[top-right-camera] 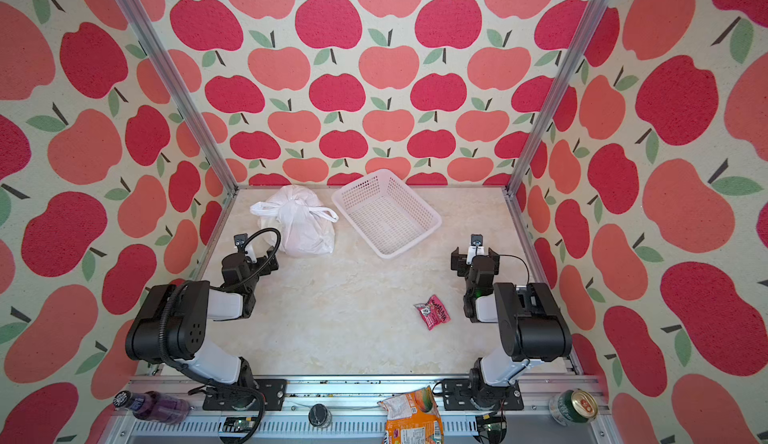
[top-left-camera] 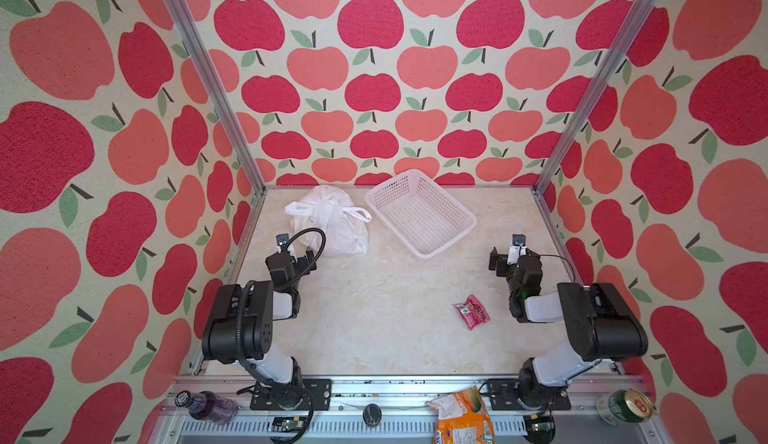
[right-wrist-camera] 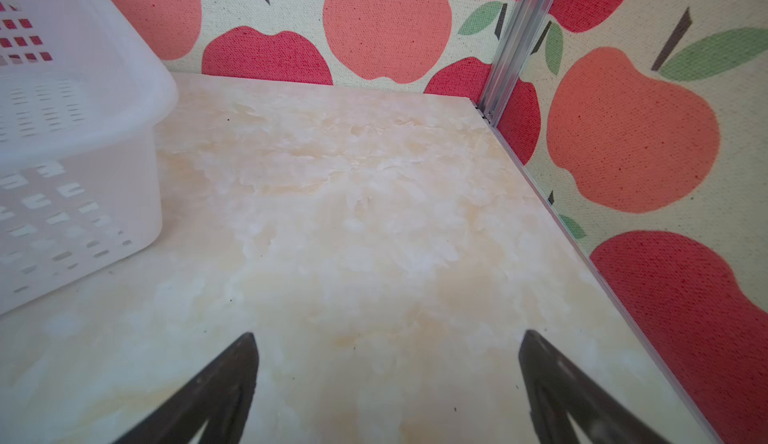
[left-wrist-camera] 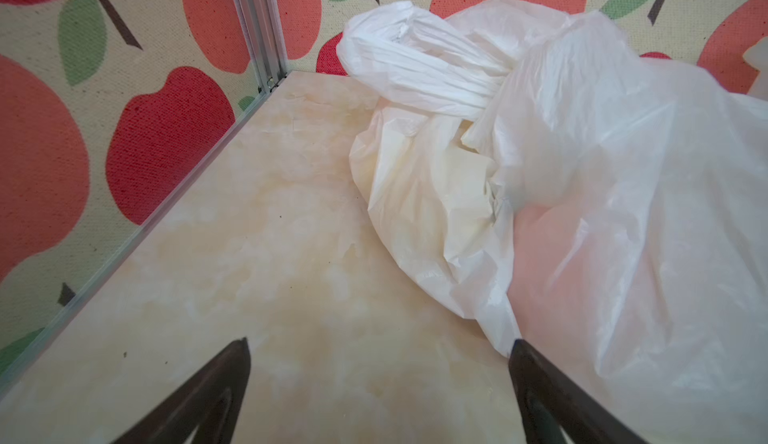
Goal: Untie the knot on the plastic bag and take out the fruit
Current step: 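Raise both grippers from rest and move them toward the white bag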
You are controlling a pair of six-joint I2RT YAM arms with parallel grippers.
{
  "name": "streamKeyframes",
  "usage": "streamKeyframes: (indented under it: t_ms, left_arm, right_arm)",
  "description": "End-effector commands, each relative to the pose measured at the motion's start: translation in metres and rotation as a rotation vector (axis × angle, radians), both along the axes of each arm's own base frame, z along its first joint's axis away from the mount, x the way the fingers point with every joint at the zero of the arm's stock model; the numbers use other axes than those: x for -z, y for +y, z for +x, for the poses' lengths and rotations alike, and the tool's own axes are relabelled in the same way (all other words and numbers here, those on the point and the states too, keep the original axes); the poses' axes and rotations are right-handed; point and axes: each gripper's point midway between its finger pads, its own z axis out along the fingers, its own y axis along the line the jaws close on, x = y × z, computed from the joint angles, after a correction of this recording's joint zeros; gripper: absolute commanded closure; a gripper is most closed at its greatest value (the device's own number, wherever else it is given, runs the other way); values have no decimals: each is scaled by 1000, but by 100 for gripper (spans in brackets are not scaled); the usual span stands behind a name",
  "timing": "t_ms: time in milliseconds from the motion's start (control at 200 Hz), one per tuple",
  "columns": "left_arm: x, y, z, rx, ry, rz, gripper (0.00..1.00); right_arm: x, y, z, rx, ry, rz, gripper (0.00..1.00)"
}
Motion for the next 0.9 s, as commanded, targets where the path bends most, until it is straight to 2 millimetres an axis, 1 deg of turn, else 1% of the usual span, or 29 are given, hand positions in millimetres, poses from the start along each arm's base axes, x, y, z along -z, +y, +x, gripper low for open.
streamKeyframes:
  t_ms: [0, 60, 110, 225, 365, 410, 475, 595, 685, 740, 790, 835, 895]
  left_arm:
    - [-1, -12, -1, 67, -10, 11, 1]
    - [-2, -24, -2, 145, -23, 12, 1]
    - [-3, -31, -4, 189, -33, 13, 1]
    - [-3, -33, -5, 199, -37, 13, 1]
    - [0, -31, -2, 190, -15, 13, 1]
    - [1, -27, 1, 167, 5, 6, 1]
    - [2, -14, 3, 97, 15, -1, 1]
    - [2, -14, 3, 96, 17, -4, 1]
    - [-5, -15, 6, 101, 36, -1, 1]
    - [-12, -16, 7, 100, 76, 8, 1]
    - [-21, -11, 7, 58, 123, 33, 1]
    - [-27, -8, 6, 29, 163, 34, 1]
    - [-36, -12, 6, 40, 184, 33, 1]
  right_arm:
    - [-2, 8, 3, -37, -5, -14, 1]
    - [-2, 9, 3, -40, -5, -16, 1]
    - [-2, 9, 3, -40, -4, -16, 1]
    - [-2, 9, 3, -40, -3, -16, 1]
    - [-2, 9, 4, -47, 3, -2, 1]
    - [-1, 9, 4, -51, 5, 2, 1]
    - [-1, 8, 4, -51, 7, 4, 1]
    - [-1, 9, 4, -52, 5, 4, 1]
    - [-1, 9, 3, -56, 3, 0, 1]
    - [-6, 14, 0, -73, -20, -12, 1]
    - [-17, 16, -5, -66, -52, -36, 1]
    - [-30, 15, -10, -43, -78, -55, 1]
    - [-50, 13, -17, -12, -102, -78, 1]
